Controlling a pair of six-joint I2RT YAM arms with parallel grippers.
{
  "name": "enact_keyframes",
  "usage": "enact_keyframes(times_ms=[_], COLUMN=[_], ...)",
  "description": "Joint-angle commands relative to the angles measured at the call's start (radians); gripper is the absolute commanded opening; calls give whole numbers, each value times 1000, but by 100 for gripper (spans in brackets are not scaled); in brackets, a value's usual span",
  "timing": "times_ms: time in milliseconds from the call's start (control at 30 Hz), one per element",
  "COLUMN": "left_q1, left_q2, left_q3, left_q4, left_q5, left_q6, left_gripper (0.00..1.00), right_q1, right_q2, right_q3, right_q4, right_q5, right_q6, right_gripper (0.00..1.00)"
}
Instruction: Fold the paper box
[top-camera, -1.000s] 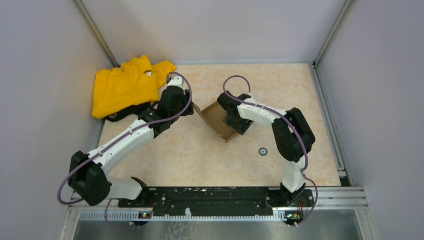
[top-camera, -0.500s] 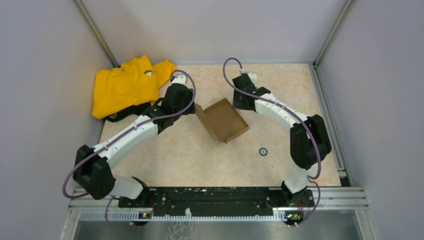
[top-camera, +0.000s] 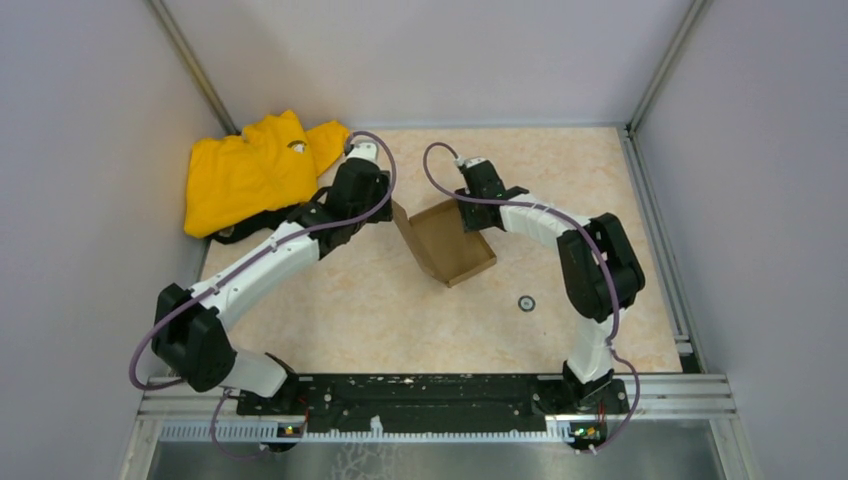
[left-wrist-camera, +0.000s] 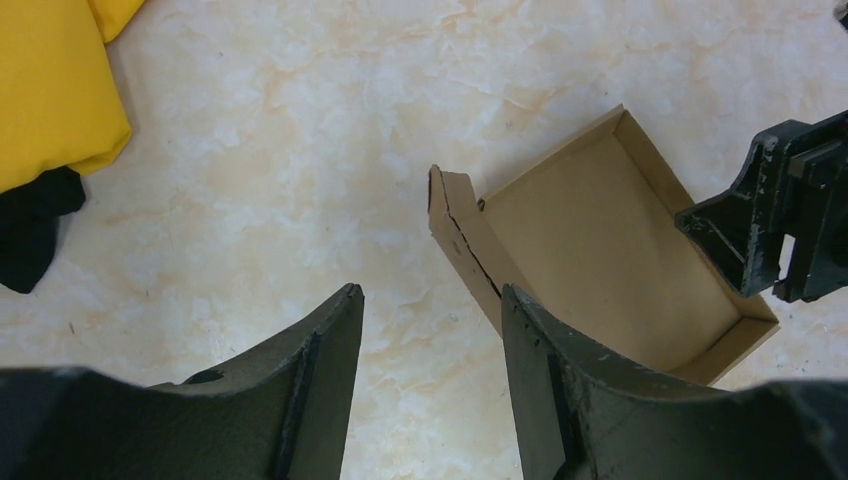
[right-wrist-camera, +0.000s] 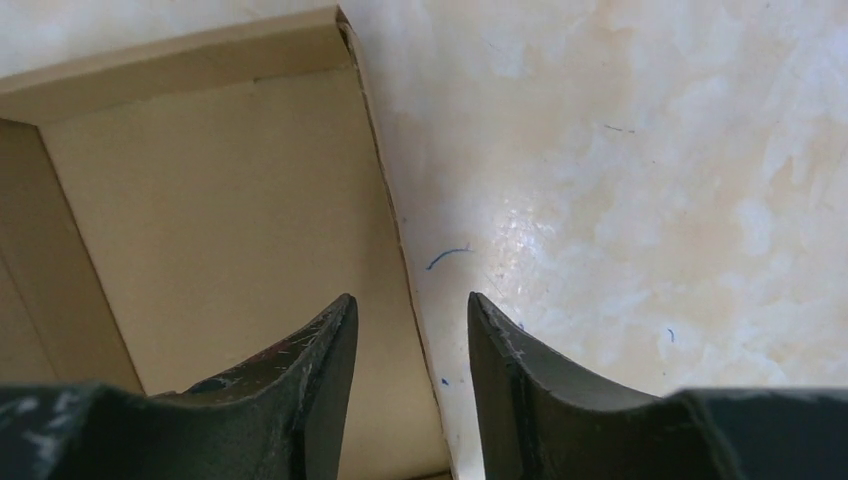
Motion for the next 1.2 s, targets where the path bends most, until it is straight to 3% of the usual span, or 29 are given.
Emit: enact_keyframes(times_ms=[0,300,467,533,700,867,900,967,1000,1067,1167], left_q1=[-4,-4,-4,-4,-4,-5,-4,-3,-2,-2,-1], left_q2=[28,24,-20,-39,-73,-105,-111,-119,-120,-121,-122], left_q3=[86,179,173,161,127,81,72,60,54,52,55], left_q4=[-21,-47,-61,-64,-70,-71,-71,-70,-68,-69,-78], left_q5=[-3,1,-13,-17,-16,-23,-28,-35,-35,-35,-34], left_q6=[40,54,41,34,15,2,0,-1,-1,1,6], left_gripper=[61,64,65,65,65,65,65,66,66,66,66], right_q1=[-5,-5,-5,-5,1,87,123,178,199,238,239], right_q2=[40,88,43,12,-101,-263,-297,-327,-323,-310,-320], right_q3=[66,74,41,24,-72,-305,-358,-424,-421,-353,-257], right_q4=[56,-3,-30,-54,-105,-24,40,148,184,131,39], right_q5=[-42,1,89,119,187,200,200,174,156,170,204], right_q6=[-26,2,92,150,429,880,955,1093,1101,1077,907], right_gripper=[39,30,4,0,0,0,2,21,25,32,47])
